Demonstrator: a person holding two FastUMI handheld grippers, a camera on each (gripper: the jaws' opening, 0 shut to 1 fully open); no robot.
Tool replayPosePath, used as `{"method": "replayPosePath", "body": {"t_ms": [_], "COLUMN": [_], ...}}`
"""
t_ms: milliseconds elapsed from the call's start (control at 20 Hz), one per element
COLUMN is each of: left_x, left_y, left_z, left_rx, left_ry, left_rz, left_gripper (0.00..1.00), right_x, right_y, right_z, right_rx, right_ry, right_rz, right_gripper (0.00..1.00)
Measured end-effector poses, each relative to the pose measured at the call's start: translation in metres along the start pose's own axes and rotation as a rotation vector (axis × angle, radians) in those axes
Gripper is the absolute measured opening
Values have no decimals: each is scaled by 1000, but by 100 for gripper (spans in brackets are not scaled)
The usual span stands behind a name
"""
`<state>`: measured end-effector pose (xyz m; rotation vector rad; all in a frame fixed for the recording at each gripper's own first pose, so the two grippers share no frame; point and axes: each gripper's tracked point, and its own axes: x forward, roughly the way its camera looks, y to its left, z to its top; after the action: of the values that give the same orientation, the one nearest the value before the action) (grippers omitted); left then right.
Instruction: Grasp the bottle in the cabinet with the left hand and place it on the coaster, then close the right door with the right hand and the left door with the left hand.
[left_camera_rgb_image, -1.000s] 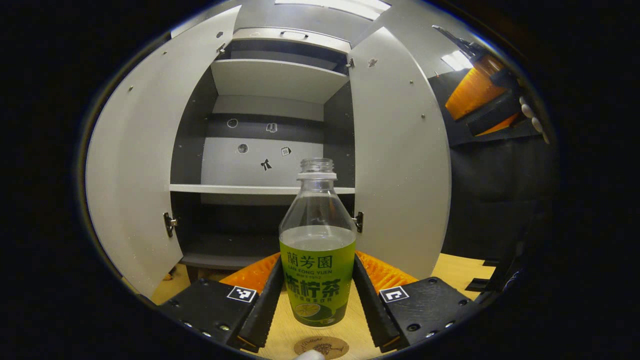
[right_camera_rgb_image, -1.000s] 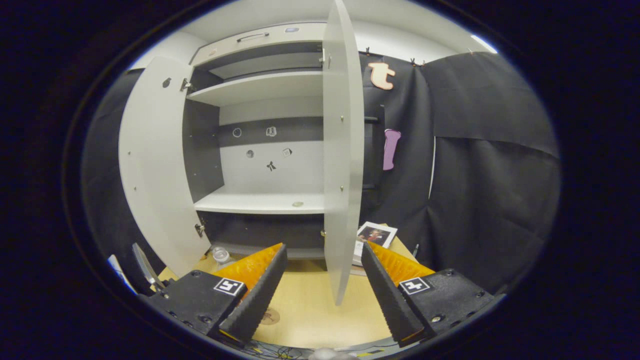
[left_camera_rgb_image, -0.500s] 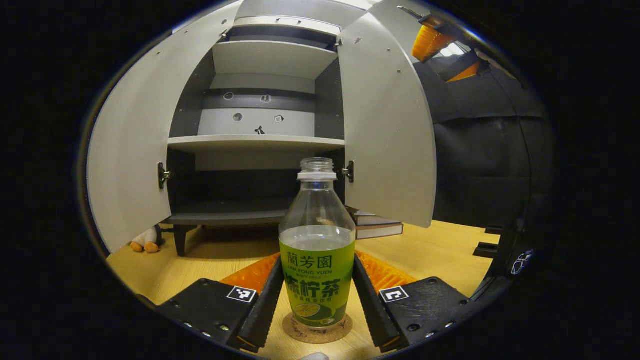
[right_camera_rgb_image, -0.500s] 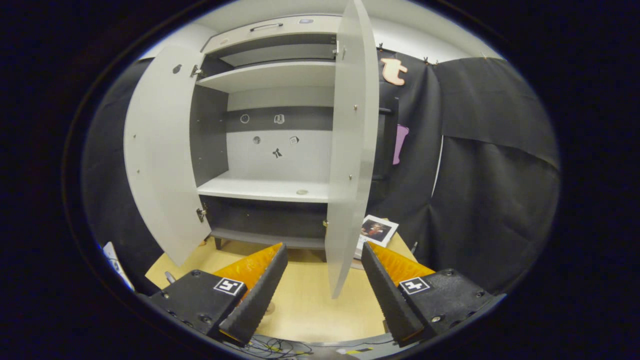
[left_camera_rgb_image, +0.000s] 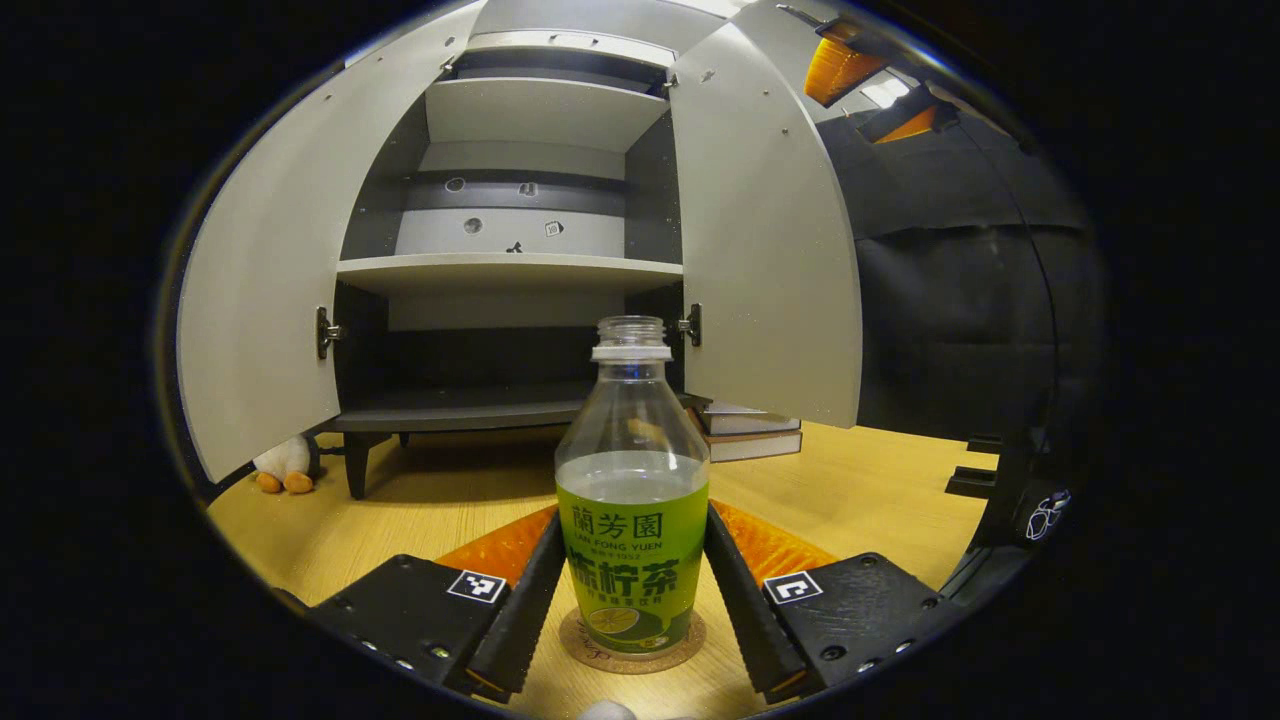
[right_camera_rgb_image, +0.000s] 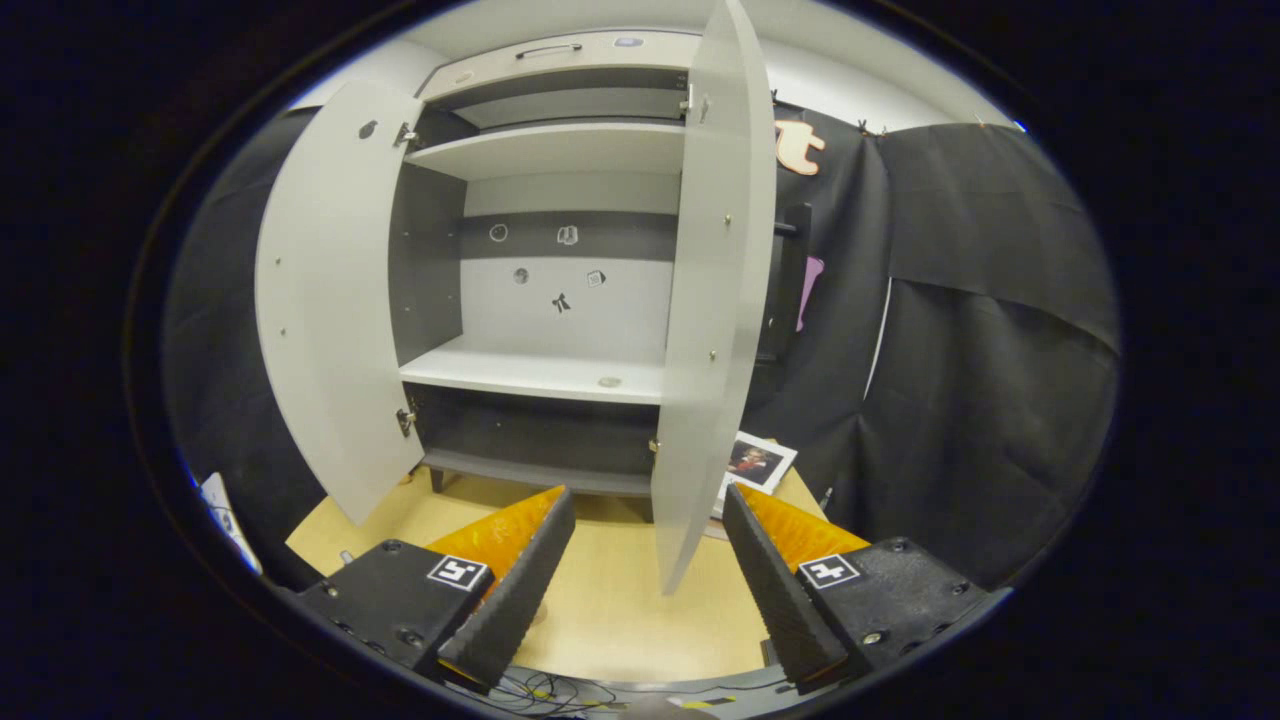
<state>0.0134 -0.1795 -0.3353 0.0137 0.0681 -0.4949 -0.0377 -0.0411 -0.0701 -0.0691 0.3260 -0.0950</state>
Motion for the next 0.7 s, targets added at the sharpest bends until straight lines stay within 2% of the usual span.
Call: {"method": "replayPosePath", "body": {"t_ms": [100, 150, 400, 700], "left_x": [-4, -5, -12, -28], "left_y": [1, 4, 9, 22], "left_z": [5, 10, 50, 136], "left_rx": [30, 38, 21, -10], "left_ry": [-6, -11, -57, -135], "left_rz": [20, 27, 42, 80], "left_gripper": [94, 97, 96, 96], "right_x": [-1, -1, -4, -9], "right_y": [1, 2, 4, -4], "right_z": [-3, -3, -1, 12], "right_rx": [-12, -9, 14, 52], "right_ry": [6, 4, -13, -82], "right_rz": [-2, 2, 9, 5], "right_gripper": [98, 98, 98, 98]}}
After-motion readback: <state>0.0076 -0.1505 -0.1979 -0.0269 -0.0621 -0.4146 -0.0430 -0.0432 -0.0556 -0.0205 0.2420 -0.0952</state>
